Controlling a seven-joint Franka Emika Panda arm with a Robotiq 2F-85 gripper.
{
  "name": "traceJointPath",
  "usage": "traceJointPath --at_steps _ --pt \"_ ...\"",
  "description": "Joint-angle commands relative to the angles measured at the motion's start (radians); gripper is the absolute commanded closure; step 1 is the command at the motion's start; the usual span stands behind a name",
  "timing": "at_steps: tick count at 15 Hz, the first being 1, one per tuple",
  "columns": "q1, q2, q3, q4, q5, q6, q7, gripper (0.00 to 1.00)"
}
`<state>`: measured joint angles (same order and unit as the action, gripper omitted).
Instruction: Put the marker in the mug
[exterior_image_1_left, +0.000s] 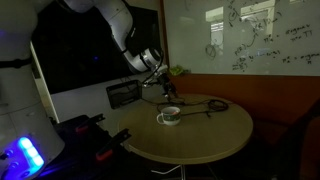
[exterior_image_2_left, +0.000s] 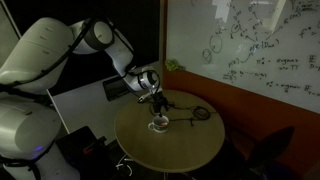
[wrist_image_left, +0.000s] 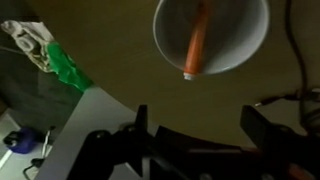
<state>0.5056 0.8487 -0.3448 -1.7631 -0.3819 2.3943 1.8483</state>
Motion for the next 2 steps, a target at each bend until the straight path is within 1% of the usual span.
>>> traceJointPath --at_steps 1,2 --pt "-0.096 -0.140 0.092 -0.139 0.002 0.015 -0.120 0.00" --pt "-0.119 -0.168 0.108 -0.169 -0.001 0.024 -0.160 0.00"
